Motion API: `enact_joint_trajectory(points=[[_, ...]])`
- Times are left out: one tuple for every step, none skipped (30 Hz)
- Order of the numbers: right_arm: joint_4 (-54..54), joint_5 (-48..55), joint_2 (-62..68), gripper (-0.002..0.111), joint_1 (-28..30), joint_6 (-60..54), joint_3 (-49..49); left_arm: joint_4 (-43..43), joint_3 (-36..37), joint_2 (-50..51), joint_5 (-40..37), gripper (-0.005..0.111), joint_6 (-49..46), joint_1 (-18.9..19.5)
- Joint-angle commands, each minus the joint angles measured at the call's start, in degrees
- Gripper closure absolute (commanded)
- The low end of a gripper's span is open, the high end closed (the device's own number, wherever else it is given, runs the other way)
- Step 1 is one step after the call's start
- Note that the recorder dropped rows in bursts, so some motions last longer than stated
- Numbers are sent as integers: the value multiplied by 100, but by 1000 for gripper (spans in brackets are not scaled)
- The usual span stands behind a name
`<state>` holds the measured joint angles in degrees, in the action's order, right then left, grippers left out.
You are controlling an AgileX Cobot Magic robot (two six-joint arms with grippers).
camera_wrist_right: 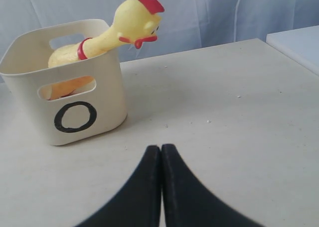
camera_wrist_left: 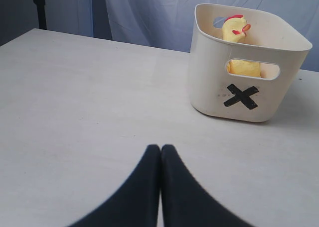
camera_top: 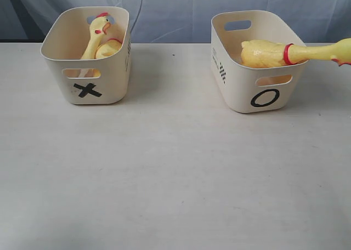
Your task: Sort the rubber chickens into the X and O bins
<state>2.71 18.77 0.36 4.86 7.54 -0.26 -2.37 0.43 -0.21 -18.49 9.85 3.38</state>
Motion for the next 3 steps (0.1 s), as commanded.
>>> enact_joint_trajectory(points=[[9, -55, -36, 108, -19, 1, 26, -11, -43, 21, 45, 107, 5, -9], [9, -55, -36, 108, -19, 1, 26, -11, -43, 21, 45, 107, 5, -9], [9, -55, -36, 108, -19, 1, 26, -11, -43, 21, 45, 107, 5, -9]])
